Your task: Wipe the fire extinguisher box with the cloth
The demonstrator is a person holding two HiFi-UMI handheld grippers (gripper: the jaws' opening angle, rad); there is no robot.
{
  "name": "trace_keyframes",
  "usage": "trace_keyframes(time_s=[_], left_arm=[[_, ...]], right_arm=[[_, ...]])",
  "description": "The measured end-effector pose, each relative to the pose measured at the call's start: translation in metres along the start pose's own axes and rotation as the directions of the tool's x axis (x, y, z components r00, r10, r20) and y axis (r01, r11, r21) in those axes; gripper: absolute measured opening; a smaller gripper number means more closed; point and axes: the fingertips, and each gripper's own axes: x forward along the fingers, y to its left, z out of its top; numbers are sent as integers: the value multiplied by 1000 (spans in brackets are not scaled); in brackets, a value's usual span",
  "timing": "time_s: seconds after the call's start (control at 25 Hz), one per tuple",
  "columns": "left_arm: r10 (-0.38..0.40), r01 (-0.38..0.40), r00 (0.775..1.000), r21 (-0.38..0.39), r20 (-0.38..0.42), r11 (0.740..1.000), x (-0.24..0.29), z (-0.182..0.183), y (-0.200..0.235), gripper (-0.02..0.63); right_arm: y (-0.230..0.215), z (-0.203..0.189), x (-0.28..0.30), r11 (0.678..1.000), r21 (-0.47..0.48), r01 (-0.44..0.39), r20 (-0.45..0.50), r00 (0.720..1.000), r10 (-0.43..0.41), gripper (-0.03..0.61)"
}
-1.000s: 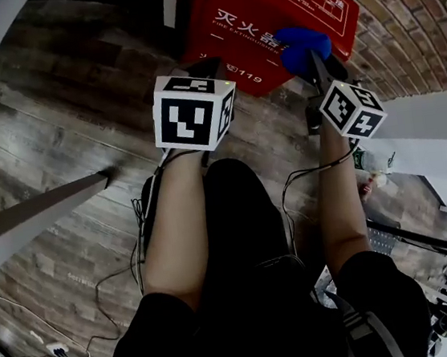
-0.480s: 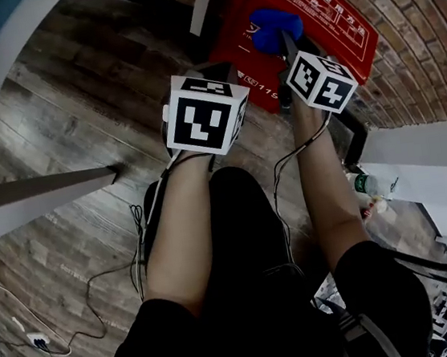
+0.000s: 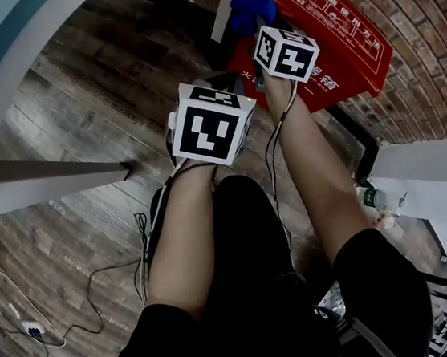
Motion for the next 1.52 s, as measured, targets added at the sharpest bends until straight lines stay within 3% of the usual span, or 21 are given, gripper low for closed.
trace_keyframes(time_s=[0.2,0.48,0.84,1.16,1.52], left_arm=[[-24,24,1000,11,0,1000,8,1,-21,8],[-61,62,998,44,-16,997,26,-2,-44,8],[-133,137,990,74,-51,988,57,-10,-75,8],[-181,188,980,83,-77,979,81,-11,-93,8],[-202,213,975,117,-98,970,87,-13,-107,8]], right_arm=[[-11,-27,4,998,59,9,-46,999,-7,83],[-45,-34,-33,997,68,25,-7,1000,-24,83],[-110,-60,-105,984,118,133,3,991,-134,83],[-178,-76,-179,955,120,270,14,962,-274,83],[-219,-119,-198,924,181,336,-54,942,-332,84]])
